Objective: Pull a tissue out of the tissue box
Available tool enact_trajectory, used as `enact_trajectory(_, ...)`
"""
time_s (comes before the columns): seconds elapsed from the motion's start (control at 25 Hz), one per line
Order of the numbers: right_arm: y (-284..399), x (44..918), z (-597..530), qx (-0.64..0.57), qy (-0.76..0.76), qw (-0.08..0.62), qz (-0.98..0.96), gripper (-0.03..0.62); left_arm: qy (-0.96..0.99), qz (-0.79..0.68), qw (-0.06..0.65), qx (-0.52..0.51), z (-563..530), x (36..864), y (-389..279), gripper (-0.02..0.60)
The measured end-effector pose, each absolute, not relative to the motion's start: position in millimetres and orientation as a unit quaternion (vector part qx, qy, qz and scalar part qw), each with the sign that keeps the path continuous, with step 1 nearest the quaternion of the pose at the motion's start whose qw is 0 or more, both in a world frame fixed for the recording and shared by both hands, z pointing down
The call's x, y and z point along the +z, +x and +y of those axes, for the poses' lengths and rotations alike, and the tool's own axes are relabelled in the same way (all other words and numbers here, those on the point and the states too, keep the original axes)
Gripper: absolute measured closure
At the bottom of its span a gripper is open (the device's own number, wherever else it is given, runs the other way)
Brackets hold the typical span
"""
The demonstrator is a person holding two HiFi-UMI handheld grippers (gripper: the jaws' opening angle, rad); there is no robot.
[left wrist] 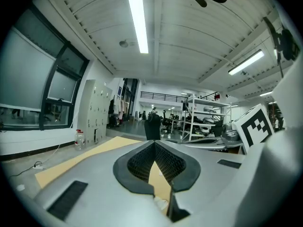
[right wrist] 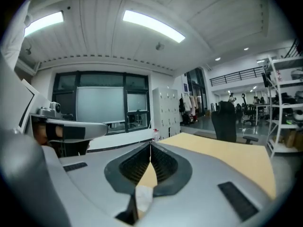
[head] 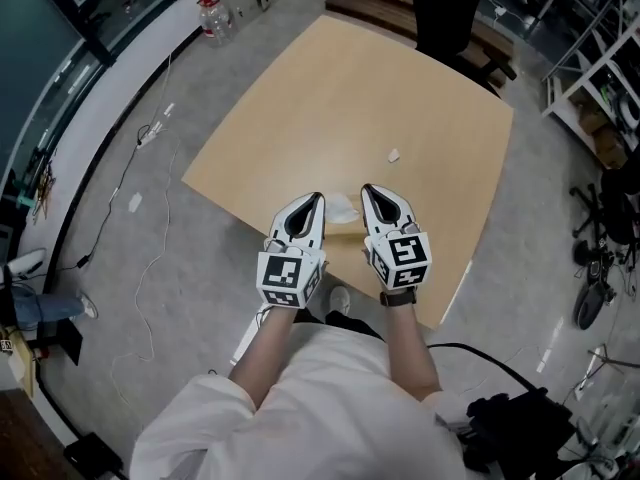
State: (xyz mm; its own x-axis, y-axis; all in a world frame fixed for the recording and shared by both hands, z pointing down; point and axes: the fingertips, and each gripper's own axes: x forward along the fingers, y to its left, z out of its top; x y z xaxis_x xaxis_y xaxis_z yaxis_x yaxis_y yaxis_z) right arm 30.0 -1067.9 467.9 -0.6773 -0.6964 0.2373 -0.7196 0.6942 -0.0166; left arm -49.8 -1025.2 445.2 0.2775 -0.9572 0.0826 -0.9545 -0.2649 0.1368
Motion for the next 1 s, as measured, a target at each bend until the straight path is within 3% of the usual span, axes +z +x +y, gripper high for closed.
enact_trajectory(0.4,6.7,590.7,-1097.5,0.136,0.38,0.234,-0.885,0.584,0.786,-0.596,0.155,0.052,-1072.7,525.2,-76.7,0.58)
enact_trajectory(0.92,-24.4,666.8,-1088.5,0.199,0.33,0.294,-0.875,0.368,0.781,-0.581,0.217,0.074,-1082.8,577.0,-96.3,0.58)
enact_trajectory(1.0,-26.8,674.0,-1094.0,0.192,0.333,0.305,-0.871,0.358,0.78,-0.58,0.22,0.075,-1085.3,580.3,-99.6,0.58)
